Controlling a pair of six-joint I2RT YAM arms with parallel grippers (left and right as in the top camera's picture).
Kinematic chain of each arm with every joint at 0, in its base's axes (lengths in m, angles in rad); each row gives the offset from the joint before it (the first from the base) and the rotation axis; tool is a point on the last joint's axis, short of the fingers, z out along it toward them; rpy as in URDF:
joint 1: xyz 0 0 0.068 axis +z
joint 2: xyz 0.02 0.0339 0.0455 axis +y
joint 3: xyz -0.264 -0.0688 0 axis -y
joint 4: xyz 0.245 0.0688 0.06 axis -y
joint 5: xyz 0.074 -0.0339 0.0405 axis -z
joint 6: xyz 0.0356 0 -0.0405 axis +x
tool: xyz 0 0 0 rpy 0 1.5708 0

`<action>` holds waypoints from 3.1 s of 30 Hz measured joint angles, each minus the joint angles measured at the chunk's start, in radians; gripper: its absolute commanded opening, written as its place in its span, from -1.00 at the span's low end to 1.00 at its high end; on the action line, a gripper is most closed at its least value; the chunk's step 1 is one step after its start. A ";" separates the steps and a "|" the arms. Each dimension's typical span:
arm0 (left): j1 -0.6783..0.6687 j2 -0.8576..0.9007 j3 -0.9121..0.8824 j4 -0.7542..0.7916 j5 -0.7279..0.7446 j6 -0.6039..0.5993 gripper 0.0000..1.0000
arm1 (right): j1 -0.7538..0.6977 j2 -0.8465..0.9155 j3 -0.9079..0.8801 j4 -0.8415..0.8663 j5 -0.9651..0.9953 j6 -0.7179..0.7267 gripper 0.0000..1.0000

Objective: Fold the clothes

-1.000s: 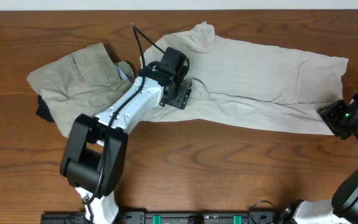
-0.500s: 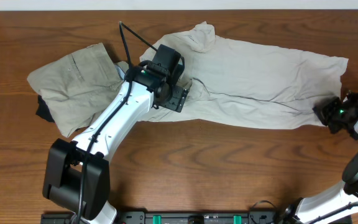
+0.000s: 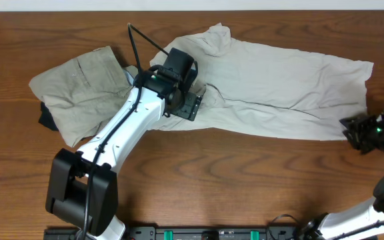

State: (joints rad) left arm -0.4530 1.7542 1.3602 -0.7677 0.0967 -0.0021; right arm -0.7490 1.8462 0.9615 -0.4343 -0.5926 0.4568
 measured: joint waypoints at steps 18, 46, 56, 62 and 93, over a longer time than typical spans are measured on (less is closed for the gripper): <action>0.000 0.119 -0.125 -0.011 -0.029 0.001 0.58 | -0.081 -0.023 0.010 -0.077 0.163 -0.063 -0.56; 0.089 0.201 -0.135 -0.006 -0.100 -0.009 -0.31 | -0.008 -0.023 0.239 -0.365 0.193 -0.138 -0.70; 0.090 0.201 -0.135 -0.006 -0.101 -0.009 -0.30 | 0.215 -0.023 0.147 -0.281 0.222 -0.097 -0.97; 0.090 0.201 -0.135 -0.006 -0.101 -0.009 -0.30 | 0.248 -0.023 0.136 -0.298 0.257 -0.085 -0.98; 0.090 0.201 -0.135 -0.003 -0.102 -0.009 -0.17 | 0.229 -0.036 0.050 0.124 0.048 -0.016 -0.97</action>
State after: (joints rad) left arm -0.3626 1.9549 1.2255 -0.7708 -0.0055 -0.0109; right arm -0.5205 1.8099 1.0115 -0.3107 -0.5446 0.4408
